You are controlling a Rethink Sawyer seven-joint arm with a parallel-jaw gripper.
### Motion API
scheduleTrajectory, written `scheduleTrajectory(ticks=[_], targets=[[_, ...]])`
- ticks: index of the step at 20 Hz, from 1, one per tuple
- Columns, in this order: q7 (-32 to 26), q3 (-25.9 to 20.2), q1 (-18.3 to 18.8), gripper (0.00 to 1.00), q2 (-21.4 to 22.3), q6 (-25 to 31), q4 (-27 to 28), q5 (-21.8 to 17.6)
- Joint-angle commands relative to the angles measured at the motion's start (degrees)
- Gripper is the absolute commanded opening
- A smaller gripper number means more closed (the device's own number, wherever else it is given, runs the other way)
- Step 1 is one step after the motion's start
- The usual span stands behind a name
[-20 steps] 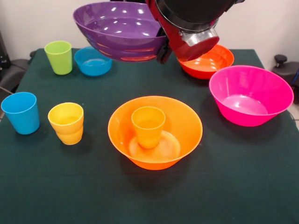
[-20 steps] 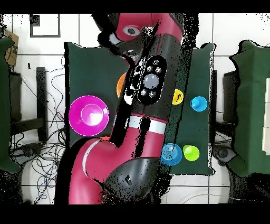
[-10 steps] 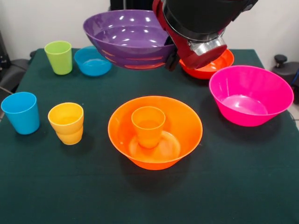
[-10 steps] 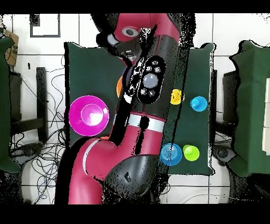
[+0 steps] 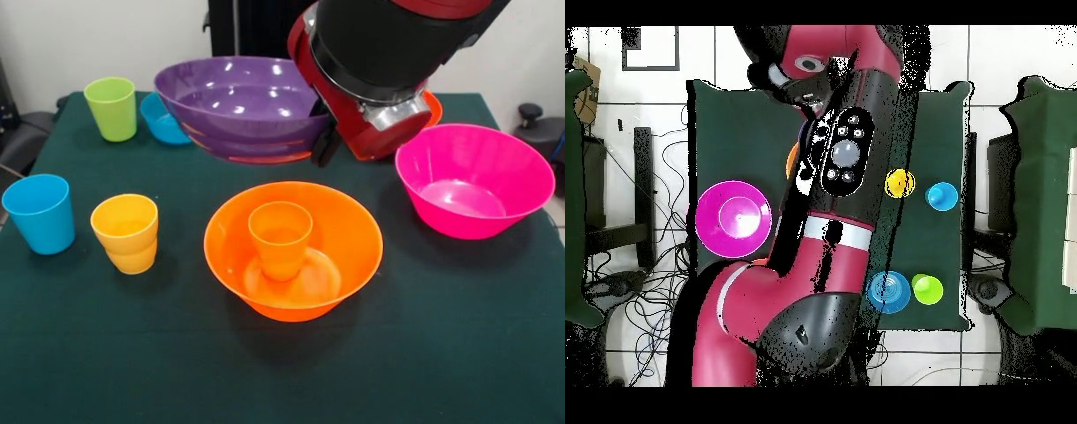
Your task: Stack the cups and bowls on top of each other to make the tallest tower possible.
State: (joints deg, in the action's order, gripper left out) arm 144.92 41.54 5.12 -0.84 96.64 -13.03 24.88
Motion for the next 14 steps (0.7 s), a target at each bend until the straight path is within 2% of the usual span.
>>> scheduleTrajectory(ticks=[1, 7, 14], targets=[[5.15, -6.03, -1.52, 0.00, -2.35, -6.68, -6.20, 0.04], [6.54, -5.54, -1.36, 0.00, -3.31, -7.62, -5.55, 1.44], [8.08, -6.49, -2.22, 0.00, -2.81, -10.30, -8.17, 1.99]])
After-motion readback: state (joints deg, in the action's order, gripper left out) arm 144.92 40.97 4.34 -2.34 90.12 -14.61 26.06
